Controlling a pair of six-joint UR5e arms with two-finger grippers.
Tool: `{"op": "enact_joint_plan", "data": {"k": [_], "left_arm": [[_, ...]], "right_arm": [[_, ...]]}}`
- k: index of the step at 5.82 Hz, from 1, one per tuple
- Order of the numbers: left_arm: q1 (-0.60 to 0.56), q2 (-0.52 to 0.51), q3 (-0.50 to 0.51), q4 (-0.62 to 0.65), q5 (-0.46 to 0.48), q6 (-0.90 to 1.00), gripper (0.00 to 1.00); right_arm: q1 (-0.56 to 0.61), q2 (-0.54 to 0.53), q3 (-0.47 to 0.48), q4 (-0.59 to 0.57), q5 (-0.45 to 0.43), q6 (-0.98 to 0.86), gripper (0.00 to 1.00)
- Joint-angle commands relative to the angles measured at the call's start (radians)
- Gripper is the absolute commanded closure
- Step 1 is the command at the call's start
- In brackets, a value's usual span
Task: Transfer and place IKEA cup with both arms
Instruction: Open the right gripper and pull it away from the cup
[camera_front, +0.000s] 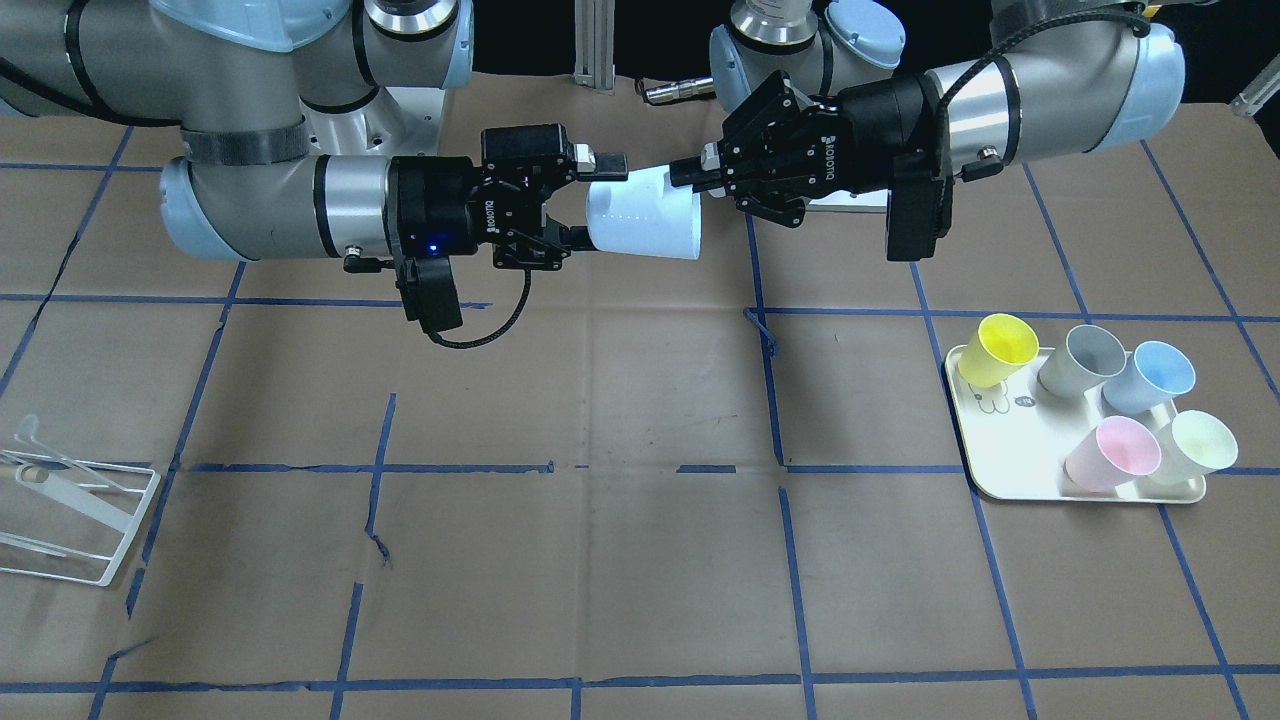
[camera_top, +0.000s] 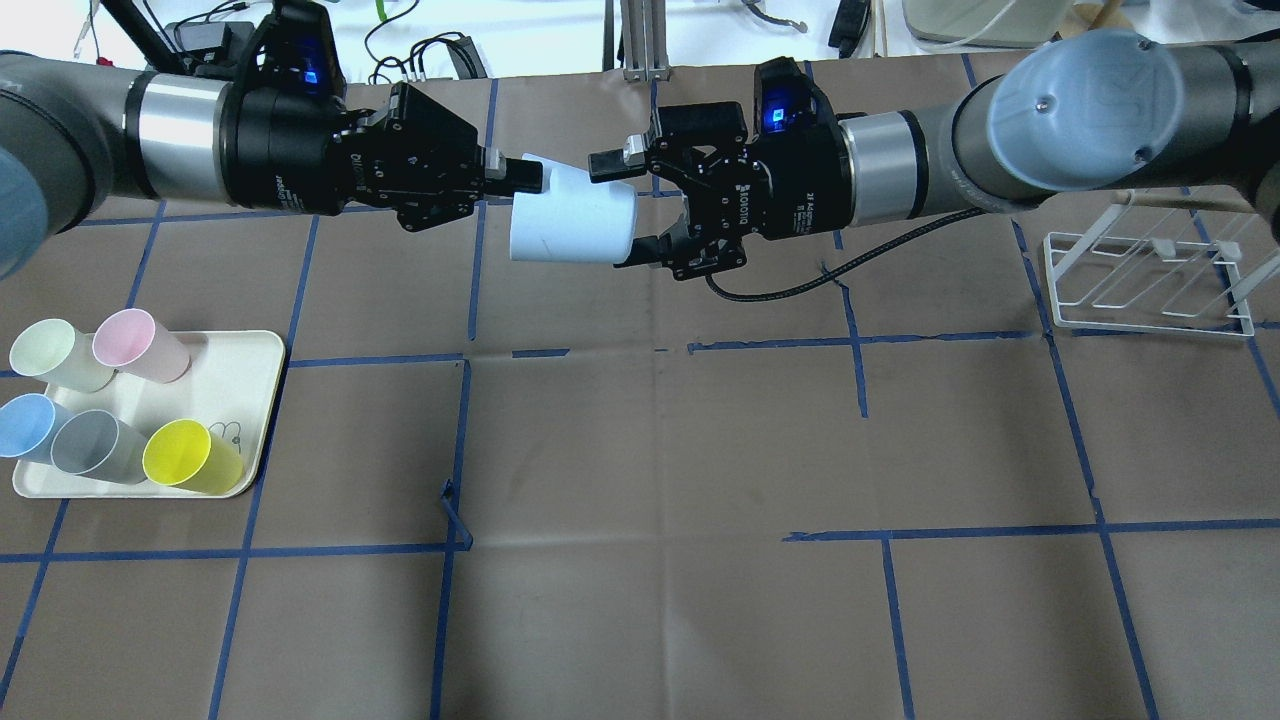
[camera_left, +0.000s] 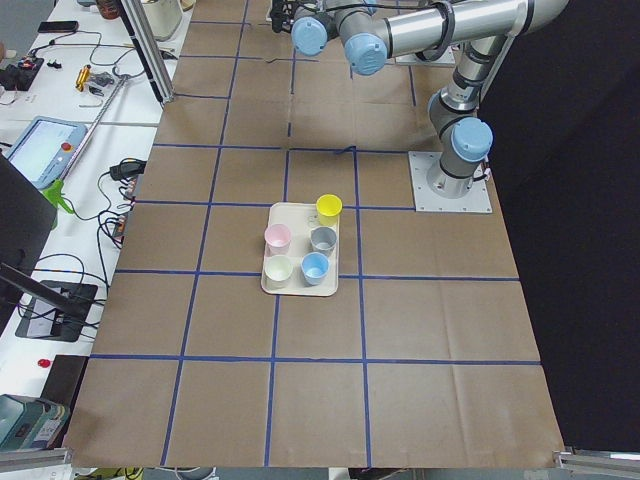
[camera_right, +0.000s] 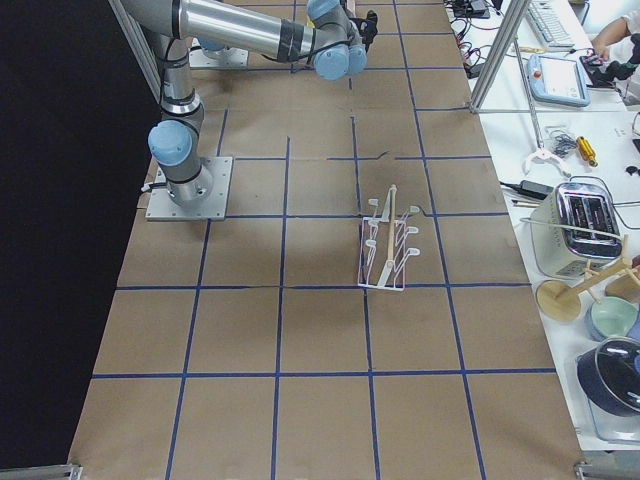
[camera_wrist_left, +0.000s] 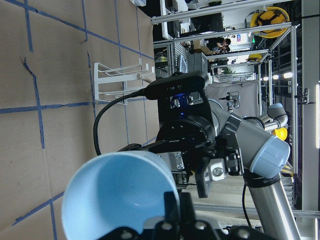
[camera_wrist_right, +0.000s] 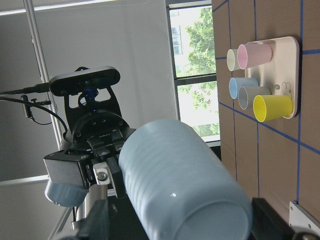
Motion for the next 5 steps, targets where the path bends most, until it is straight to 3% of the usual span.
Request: {"op": "enact_joint_plan", "data": {"k": [1,2,3,4,5], "left_arm": [[0.0,0.002,0.002,-0.003,0.0,-0.001,0.99],[0.017,0.011,0.009,-0.004,0.0,-0.01,0.99],[0.028,0.026,0.034,-0.001,0.008,-0.019,0.99],[0.037,0.023,0.041,0.02,0.137,-0.024,0.99],[0.04,0.007,0.028,0.139,0.346,-0.03,0.99]], "right_arm": [[-0.014,0.005,-0.008,-0.015,-0.009,0.019,0.0],[-0.073,0.008,-0.006,-0.118,-0.136,0.025,0.0],[-0.156,0.005,-0.011,-0.222,-0.32,0.093,0.0],[-0.191,-0.004,-0.017,-0.342,-0.442,0.241,0.0],[-0.19,-0.023,-0.026,-0.53,-0.548,0.478,0.0]]}}
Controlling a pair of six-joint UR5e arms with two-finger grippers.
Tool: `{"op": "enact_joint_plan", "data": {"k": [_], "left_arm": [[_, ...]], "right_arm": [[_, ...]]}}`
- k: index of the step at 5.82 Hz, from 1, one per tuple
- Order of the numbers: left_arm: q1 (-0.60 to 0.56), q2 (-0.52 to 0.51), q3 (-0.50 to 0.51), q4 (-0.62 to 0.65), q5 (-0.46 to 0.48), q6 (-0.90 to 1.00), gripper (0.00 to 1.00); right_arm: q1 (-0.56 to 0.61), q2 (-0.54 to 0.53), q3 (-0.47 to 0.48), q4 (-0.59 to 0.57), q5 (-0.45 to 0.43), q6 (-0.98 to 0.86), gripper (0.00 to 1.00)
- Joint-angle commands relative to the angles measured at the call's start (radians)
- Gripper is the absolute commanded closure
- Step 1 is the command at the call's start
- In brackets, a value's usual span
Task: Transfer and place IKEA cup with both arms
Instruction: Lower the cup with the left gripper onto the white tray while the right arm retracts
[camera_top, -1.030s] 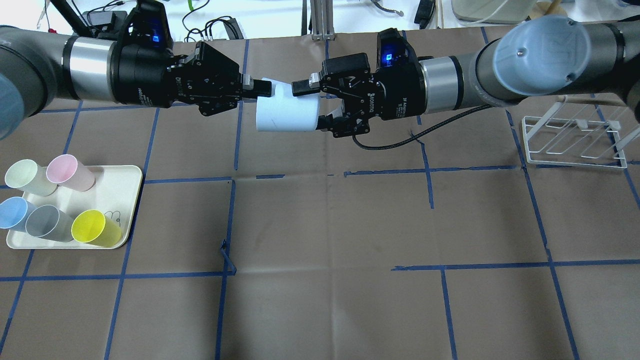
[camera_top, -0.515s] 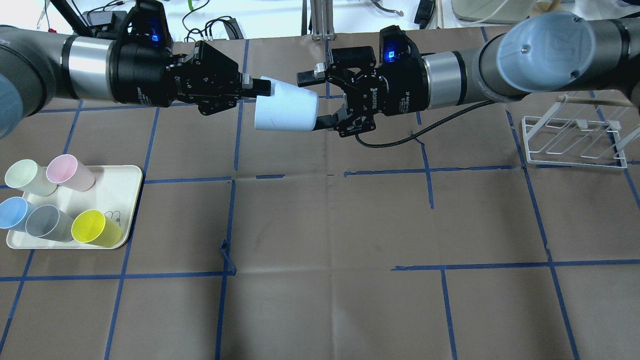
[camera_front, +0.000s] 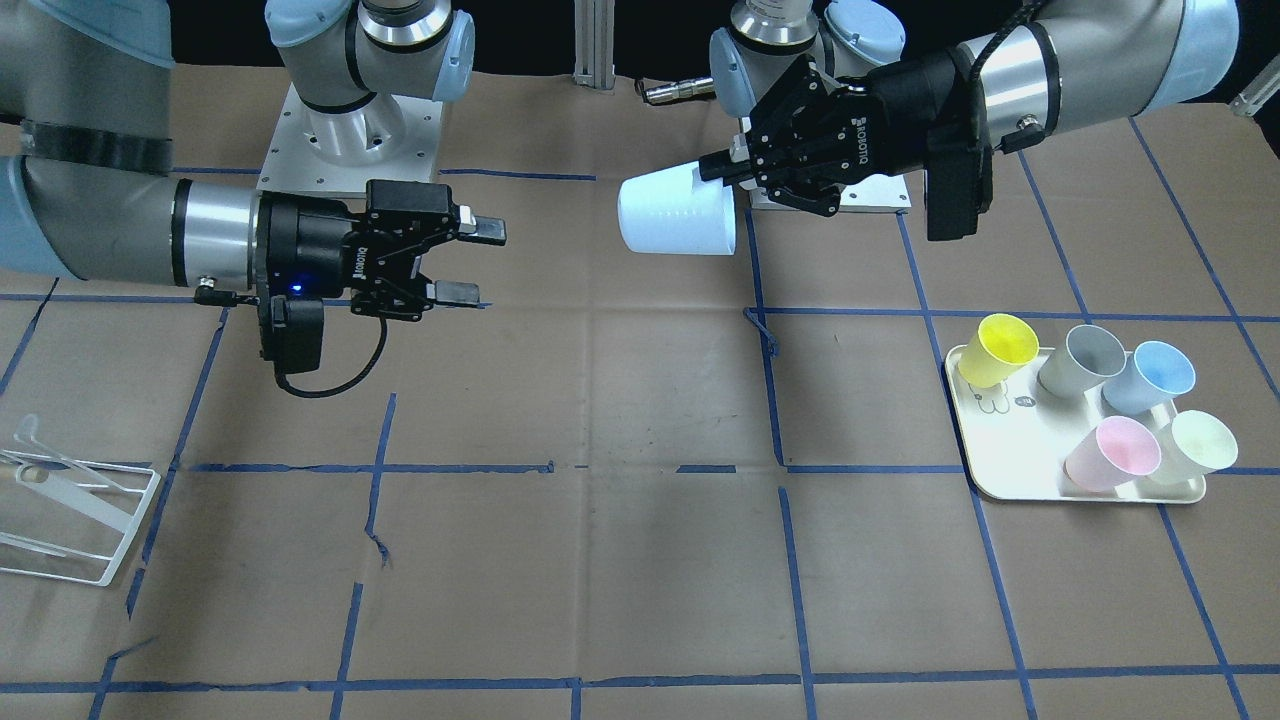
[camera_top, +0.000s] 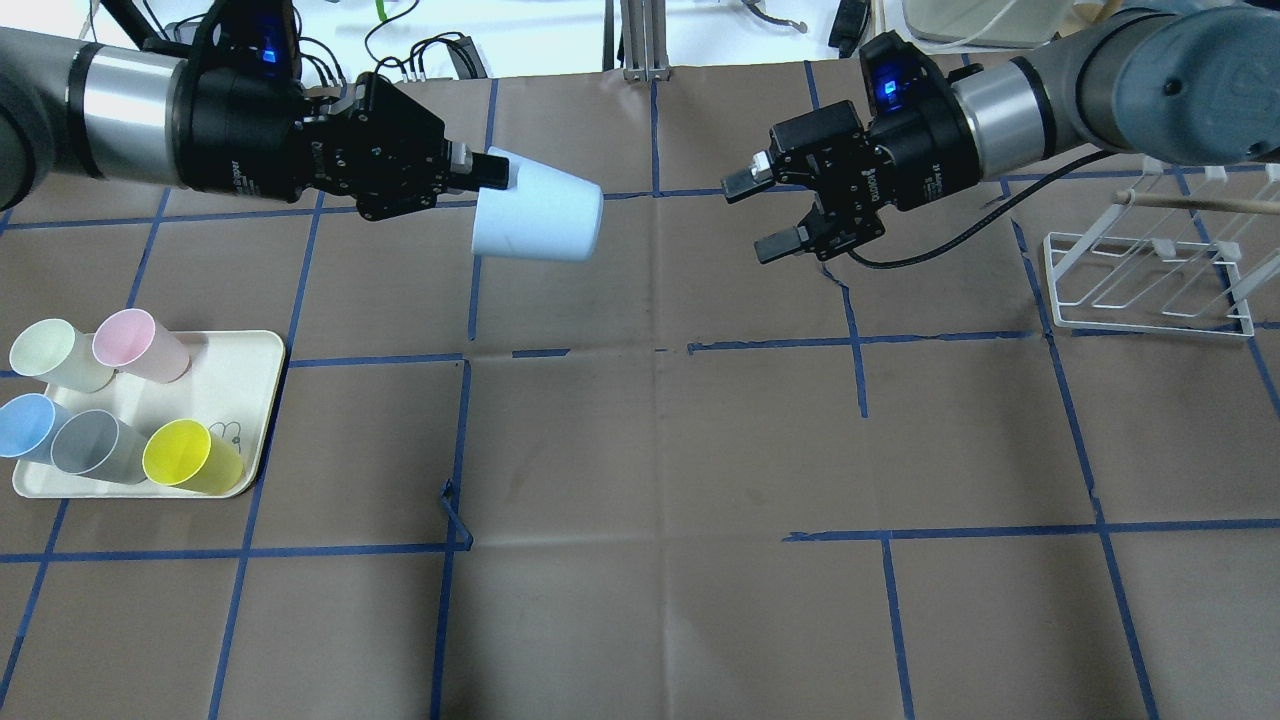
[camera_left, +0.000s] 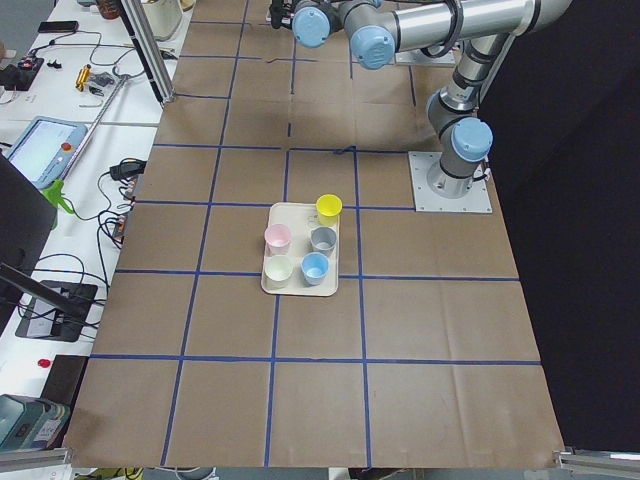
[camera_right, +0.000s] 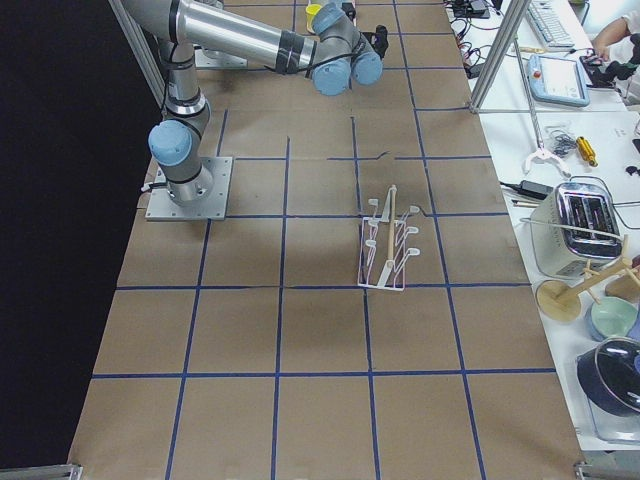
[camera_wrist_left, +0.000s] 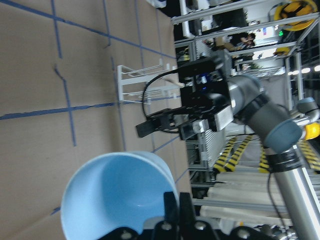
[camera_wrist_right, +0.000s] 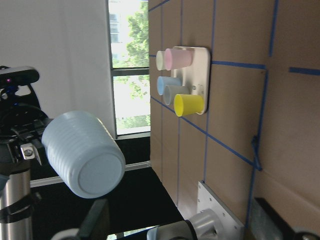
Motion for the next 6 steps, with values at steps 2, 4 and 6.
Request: {"op": "enact_joint_plan", "data": {"k": [2,4,6], "left_arm": [[0.003,-0.021,-0.033,0.308,0.562,-0.164,0.99],[0.006,-0.099,-0.038,0.48,0.856,-0.283,1.0],[0.011,-0.165,-0.044,0.565,1.106,-0.282,1.0]], "right_arm": [[-0.002,-0.034,-0.09,-0.267,-0.38,0.355,0.0],[0.114,-0.038,-0.2,-0.334,-0.823,0.488,0.0],[0.161,-0.028,-0.221,-0.336,-1.044,0.583,0.0]]}}
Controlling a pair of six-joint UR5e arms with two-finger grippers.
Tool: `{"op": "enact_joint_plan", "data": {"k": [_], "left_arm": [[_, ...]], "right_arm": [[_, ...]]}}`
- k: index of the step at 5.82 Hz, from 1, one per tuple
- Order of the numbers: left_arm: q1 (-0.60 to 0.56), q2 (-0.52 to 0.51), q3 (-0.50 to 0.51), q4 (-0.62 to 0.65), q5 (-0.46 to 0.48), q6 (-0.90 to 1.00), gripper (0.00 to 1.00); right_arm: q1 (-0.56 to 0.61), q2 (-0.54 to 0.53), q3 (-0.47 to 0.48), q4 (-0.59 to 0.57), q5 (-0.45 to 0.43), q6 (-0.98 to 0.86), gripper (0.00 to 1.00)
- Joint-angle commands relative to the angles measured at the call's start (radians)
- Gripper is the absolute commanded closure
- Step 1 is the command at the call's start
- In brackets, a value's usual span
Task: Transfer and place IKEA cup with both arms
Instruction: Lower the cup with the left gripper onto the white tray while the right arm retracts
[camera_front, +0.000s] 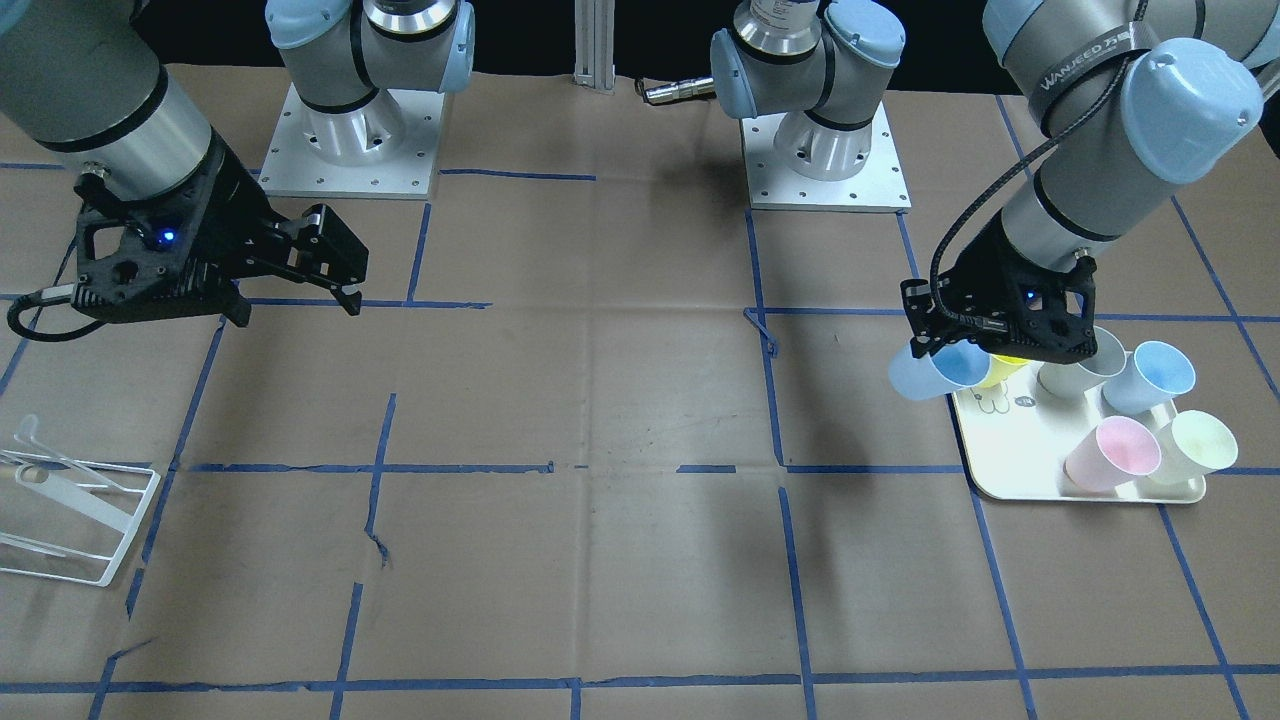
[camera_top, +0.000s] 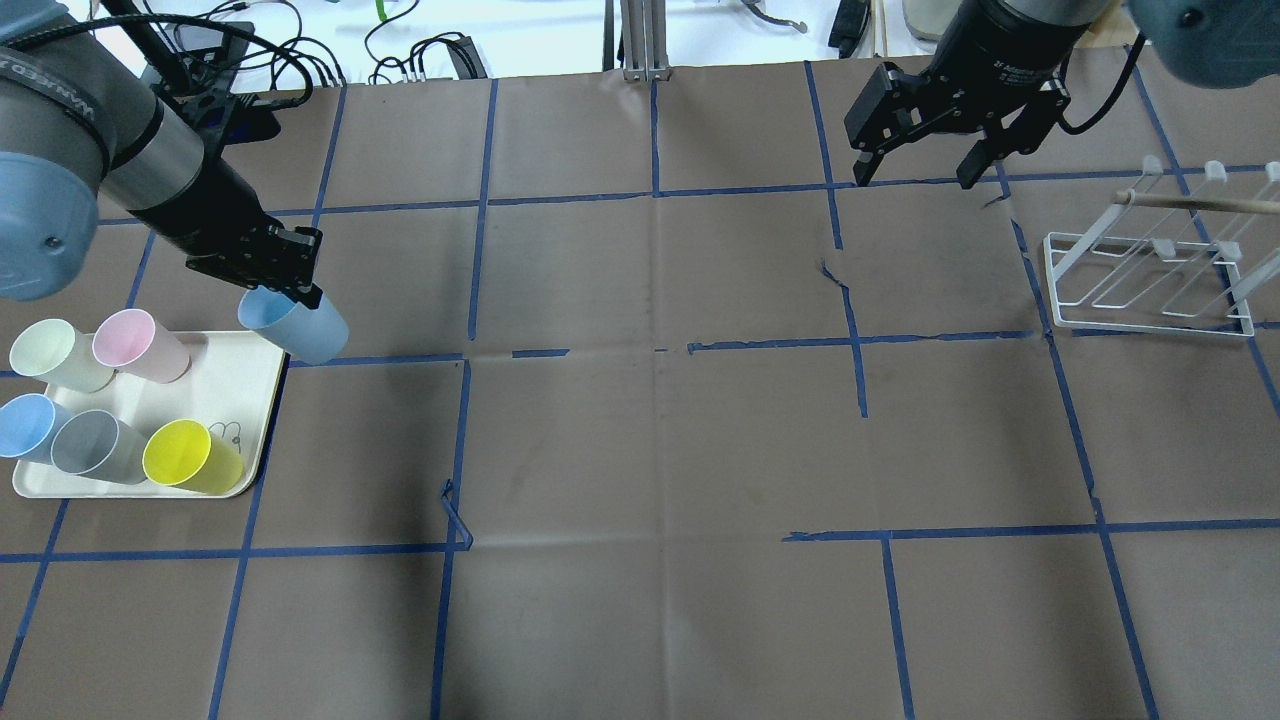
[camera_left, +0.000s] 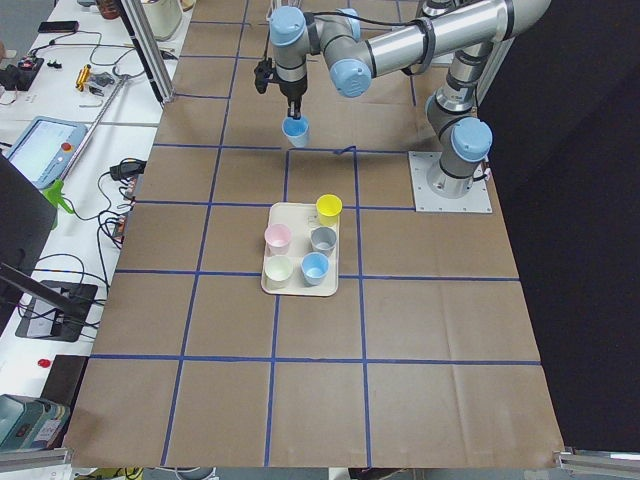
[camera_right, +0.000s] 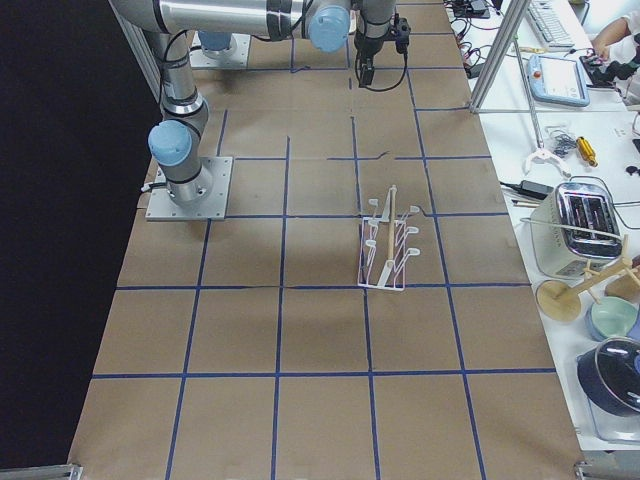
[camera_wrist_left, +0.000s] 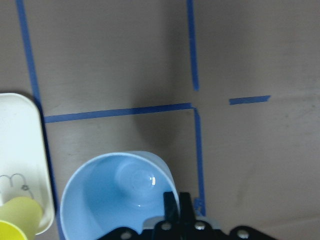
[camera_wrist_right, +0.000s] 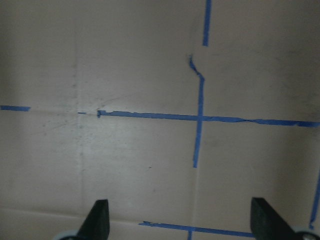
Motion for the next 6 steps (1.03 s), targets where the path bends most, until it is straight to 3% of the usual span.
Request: {"op": "enact_joint_plan", "data": {"k": [1,3,6], "left_arm": [[0.07,-0.08,-0.009,0.094,0.104,0.004,1.0],[0.164,-0.133,-0.026,0.166,0.104,0.149,1.0],[0.175,-0.211,-0.038,0.208,0.149,0.156,0.99]], "right_arm": [[0.017,0.009,-0.006,-0.001,-0.111,0.042,0.0],[0.019,-0.003,0.0,0.014,-0.108,0.054,0.0],[0.083,-0.001,0.004,0.008,-0.096,0.048,0.0]]}}
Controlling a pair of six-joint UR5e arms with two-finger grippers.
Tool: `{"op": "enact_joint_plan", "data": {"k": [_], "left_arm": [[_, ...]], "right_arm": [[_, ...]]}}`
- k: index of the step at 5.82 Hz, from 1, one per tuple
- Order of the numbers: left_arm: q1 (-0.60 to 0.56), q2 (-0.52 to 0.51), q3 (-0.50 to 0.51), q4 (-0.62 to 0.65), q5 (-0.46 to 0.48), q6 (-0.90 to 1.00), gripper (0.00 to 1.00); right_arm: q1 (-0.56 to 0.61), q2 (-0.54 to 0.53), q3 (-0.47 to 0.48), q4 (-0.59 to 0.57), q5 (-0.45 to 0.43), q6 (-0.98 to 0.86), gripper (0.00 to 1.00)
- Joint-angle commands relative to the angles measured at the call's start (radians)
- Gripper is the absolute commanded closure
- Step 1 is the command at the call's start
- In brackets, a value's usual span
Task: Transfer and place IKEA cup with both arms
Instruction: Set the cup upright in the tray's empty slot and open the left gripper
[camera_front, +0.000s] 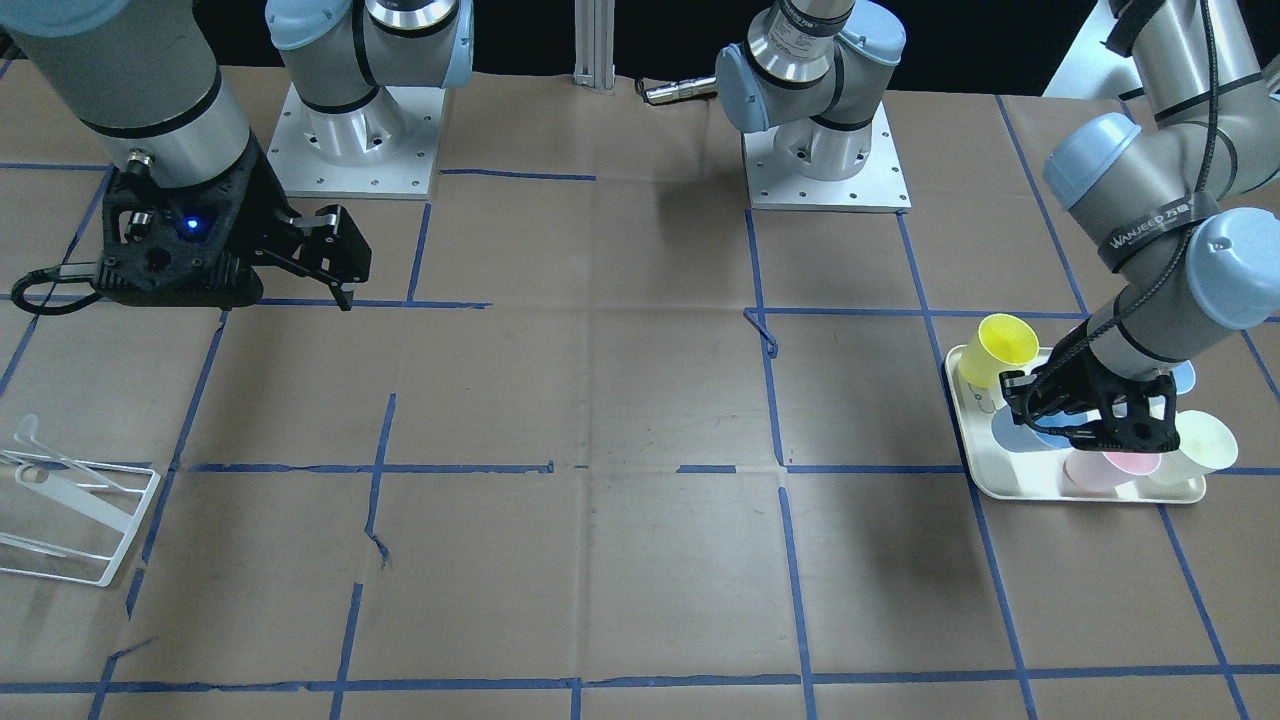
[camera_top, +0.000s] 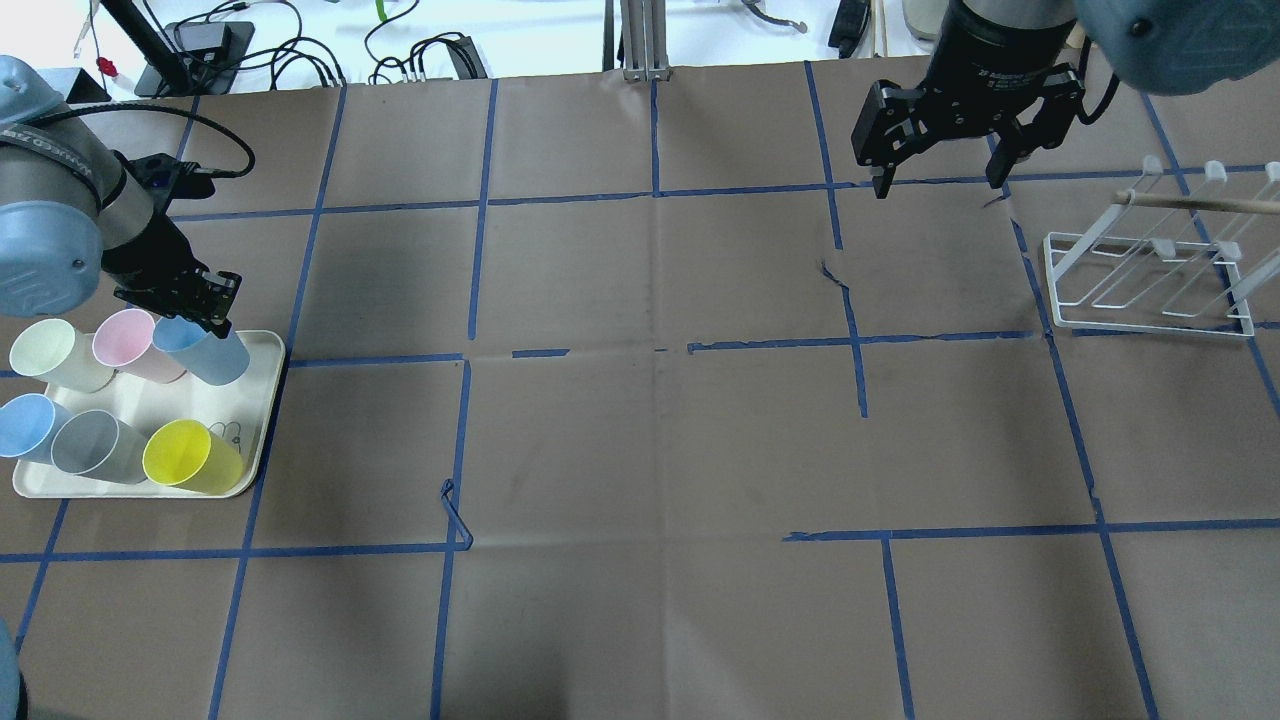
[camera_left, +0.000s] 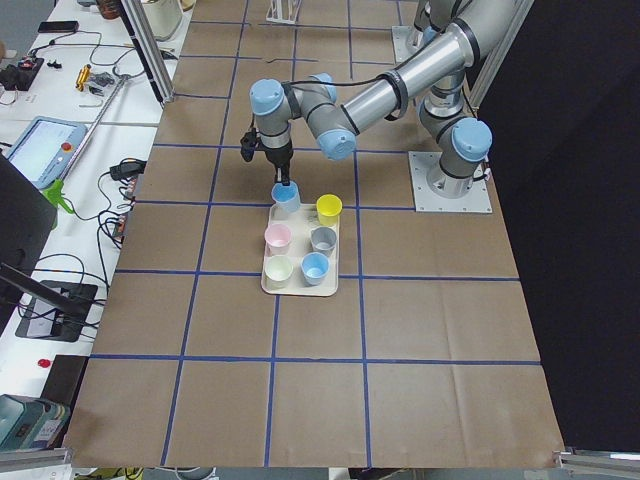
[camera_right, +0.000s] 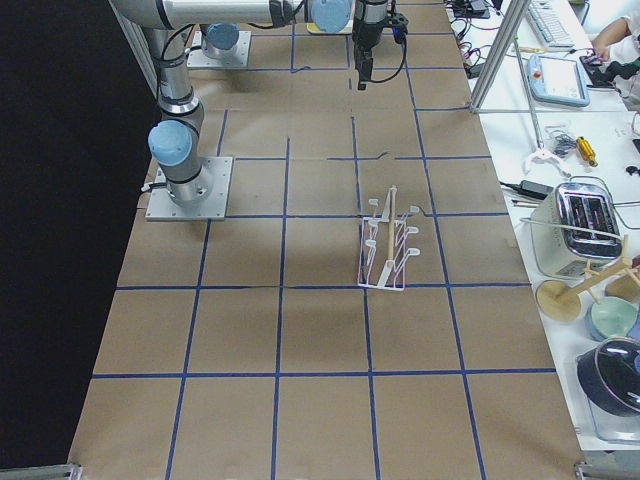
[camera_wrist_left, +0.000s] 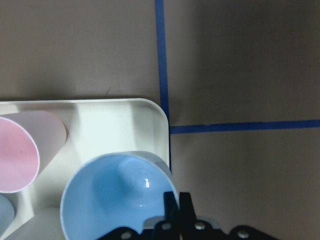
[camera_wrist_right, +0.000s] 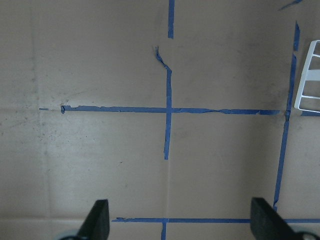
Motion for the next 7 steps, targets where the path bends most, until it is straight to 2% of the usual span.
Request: {"op": "enact_joint_plan", "data": {"k": [1,3,4,5,6,7], "left_arm": [[0.006,-0.04,-0.006,0.01,0.037,0.0,0.98],[0.006,-0.057,-0.006,0.019,0.035,-0.004,0.96],[0.004,-0.062,-0.006,0.019,0.035,-0.004,0.94],[0.004,-0.063,-0.008,0.017,0.035,-0.004,0.87],[0.004,-0.065,-0.008,0.017,0.035,-0.003,0.6],[0.004,-0.074,-0.006,0.016,0.036,-0.004,0.09]], "right_arm": [[0.011,0.003,0.006,0.005,0.0,-0.01,0.0],[0.007,-0.051,0.075,-0.019,-0.002,-0.004,0.0],[0.01,-0.053,0.071,-0.035,-0.002,0.0,0.0],[0.008,-0.053,0.069,-0.036,-0.001,0.0,0.0],[0.005,-0.047,0.066,-0.044,0.001,0.0,0.0],[-0.009,-0.046,0.066,-0.05,0.003,0.0,0.0]]}}
